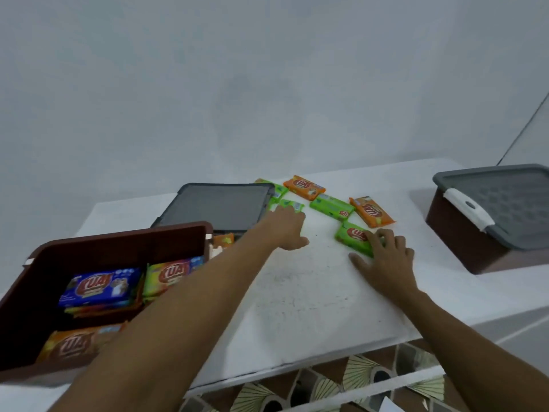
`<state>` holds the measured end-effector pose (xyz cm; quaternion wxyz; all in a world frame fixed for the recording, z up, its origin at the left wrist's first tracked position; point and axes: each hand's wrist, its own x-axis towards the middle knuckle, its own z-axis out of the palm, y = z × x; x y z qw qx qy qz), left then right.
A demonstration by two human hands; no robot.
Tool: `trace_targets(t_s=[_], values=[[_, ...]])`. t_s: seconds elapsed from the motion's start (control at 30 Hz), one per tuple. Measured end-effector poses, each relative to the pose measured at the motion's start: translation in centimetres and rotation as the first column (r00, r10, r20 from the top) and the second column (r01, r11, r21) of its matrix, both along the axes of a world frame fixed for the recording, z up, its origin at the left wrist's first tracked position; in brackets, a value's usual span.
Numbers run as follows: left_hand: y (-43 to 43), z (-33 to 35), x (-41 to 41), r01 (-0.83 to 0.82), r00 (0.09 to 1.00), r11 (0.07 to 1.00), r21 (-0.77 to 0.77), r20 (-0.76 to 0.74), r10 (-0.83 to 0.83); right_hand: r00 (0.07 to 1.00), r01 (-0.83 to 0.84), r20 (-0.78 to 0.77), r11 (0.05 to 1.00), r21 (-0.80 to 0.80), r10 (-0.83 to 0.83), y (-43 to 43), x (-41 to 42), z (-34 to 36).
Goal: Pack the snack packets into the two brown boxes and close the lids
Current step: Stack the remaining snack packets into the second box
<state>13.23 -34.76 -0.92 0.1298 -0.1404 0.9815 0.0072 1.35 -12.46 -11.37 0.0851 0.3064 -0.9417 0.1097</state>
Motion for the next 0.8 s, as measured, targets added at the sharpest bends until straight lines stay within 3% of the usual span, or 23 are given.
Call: trace_targets(t_s=[0.13, 0.23, 0.37, 0.43, 0.5, 0.6, 0.8], values=[[0.8, -5.1, -2.9, -0.231, 0.970, 0.965, 0.121, -0.049, 0.239, 0.994, -0.053, 0.091, 0.990, -0.130, 0.066, 0.1, -1.0, 0.0], [2.0, -8.7, -3.1, -0.299, 0.931, 0.950, 0.084, -0.190, 0.310, 0.985, -0.111, 0.108, 0.971, -0.213, 0.136, 0.3, -1.4, -0.2], [3.2, -10.7, -1.6, -0.230, 0.790, 0.967, 0.108, -0.559, 0.250, 0.961, -0.076, 0.213, 0.911, -0.406, 0.175, 0.6, -1.4, 0.2], [3.4, -10.8, -1.1, -0.129, 0.706, 0.978, 0.166, -0.677, 0.208, 0.962, -0.120, 0.183, 0.919, -0.376, 0.201, 0.7, -1.5, 0.0], [3.6, -10.6, -0.8, -0.088, 0.625, 0.956, 0.280, -0.732, 0.271, 0.964, -0.161, 0.155, 0.937, -0.310, 0.217, 0.6, -1.8, -0.5], [3.5, -10.0, -0.7, -0.136, 0.437, 0.839, 0.526, -0.728, 0.527, 0.965, -0.149, 0.164, 0.940, -0.308, 0.206, 0.6, -2.1, -0.8], [2.6, -10.7, -0.8, -0.154, 0.451, 0.843, 0.515, -0.722, 0.524, 0.967, -0.146, 0.154, 0.939, -0.311, 0.201, 0.6, -2.1, -0.9]])
